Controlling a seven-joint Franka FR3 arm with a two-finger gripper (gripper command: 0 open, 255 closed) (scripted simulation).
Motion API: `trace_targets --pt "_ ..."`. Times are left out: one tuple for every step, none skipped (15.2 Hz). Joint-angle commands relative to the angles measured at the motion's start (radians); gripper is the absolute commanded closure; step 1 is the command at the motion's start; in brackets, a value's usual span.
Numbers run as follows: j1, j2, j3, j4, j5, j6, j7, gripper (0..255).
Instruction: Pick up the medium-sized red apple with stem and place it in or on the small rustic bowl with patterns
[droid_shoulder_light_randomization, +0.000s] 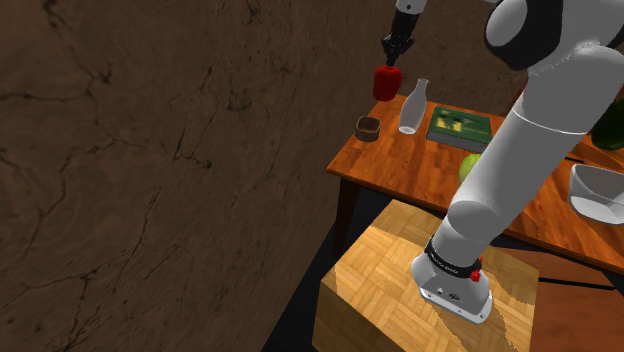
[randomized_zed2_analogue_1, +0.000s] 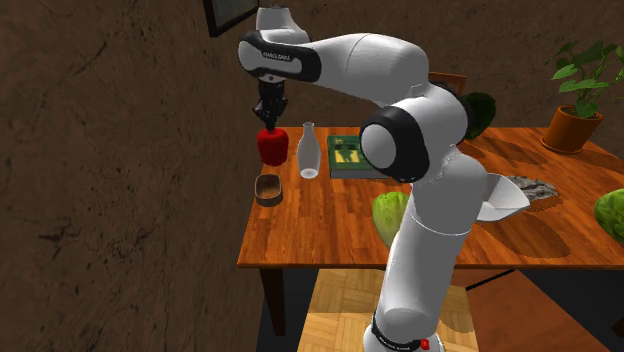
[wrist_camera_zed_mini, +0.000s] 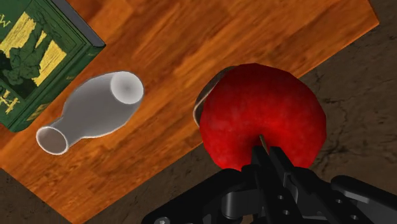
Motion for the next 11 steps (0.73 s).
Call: trace_targets --pt "-0.018 0.113 -0.023 0.138 0.071 -0.045 -0.043 255" --pt "-0.036 0.17 -0.03 0.211 0.107 -0.072 -0.062 255" --pt "-0.058 0.229 -0.035 0.289 0.145 -0.103 -0.079 255" --pt "-0.084 0.285 -0.037 0.366 0.179 -0.134 -0.092 255" --pt "-0.083 0.278 -0.032 0.344 0.174 -0.118 -0.091 255" --pt "-0.079 0.271 -0.031 0.322 0.17 -0.101 -0.09 255" --pt "-0.075 0.266 -0.031 0.301 0.166 -0.085 -0.09 255" --pt "-0.071 0.26 -0.03 0.281 0.163 -0.069 -0.089 255" --pt "-0.068 0.255 -0.03 0.261 0.16 -0.053 -0.088 255" --pt "-0.064 0.251 -0.029 0.242 0.157 -0.038 -0.088 255" --pt "-0.061 0.247 -0.029 0.224 0.155 -0.023 -0.088 255"
